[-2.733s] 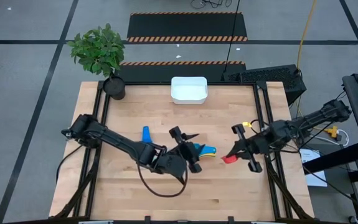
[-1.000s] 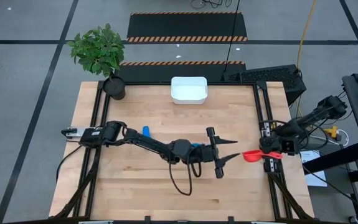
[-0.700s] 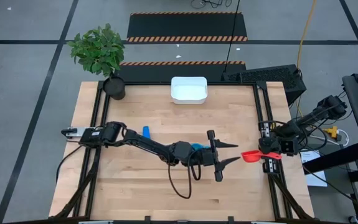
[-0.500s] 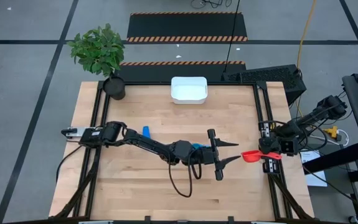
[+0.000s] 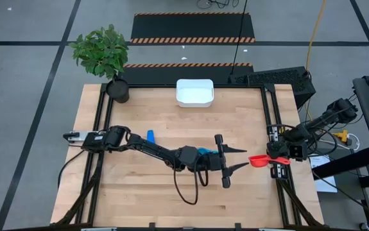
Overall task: Nest measuring cups in basket
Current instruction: Stack the red measuring cup on top of the light blue measuring cup
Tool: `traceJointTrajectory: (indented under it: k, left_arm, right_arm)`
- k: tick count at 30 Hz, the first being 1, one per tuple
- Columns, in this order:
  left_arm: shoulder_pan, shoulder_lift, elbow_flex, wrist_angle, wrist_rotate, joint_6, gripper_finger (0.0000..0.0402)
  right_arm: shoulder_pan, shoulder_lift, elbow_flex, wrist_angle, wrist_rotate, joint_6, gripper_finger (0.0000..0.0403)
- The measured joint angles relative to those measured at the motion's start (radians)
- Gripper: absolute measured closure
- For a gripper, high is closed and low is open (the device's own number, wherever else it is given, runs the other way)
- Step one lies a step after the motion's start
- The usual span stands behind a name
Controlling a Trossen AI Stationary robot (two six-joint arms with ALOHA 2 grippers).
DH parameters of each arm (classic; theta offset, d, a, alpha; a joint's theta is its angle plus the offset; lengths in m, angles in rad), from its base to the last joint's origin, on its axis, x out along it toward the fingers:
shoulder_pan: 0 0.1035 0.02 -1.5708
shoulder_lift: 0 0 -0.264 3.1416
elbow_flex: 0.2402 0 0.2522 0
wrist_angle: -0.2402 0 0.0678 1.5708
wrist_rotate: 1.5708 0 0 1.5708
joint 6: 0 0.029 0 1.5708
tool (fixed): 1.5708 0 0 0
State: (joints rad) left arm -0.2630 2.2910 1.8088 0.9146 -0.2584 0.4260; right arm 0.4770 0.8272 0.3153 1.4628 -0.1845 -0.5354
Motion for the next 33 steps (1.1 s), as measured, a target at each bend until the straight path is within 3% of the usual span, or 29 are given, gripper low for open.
traceJointTrajectory:
  k: [11,20,33]
  left_arm:
    - [0.002,0.000,0.000,-0.011,-0.026,-0.045,0.0211]
    - [0.015,0.000,0.000,-0.054,-0.061,-0.093,0.0213]
    - [0.015,0.000,0.000,-0.058,-0.064,-0.089,0.0316]
  right_arm:
    - [0.000,0.001,0.001,-0.023,0.009,-0.001,0.0403]
    - [-0.001,0.001,0.001,-0.053,0.113,-0.008,0.0403]
    - [-0.001,0.001,0.001,-0.055,0.110,-0.001,0.0403]
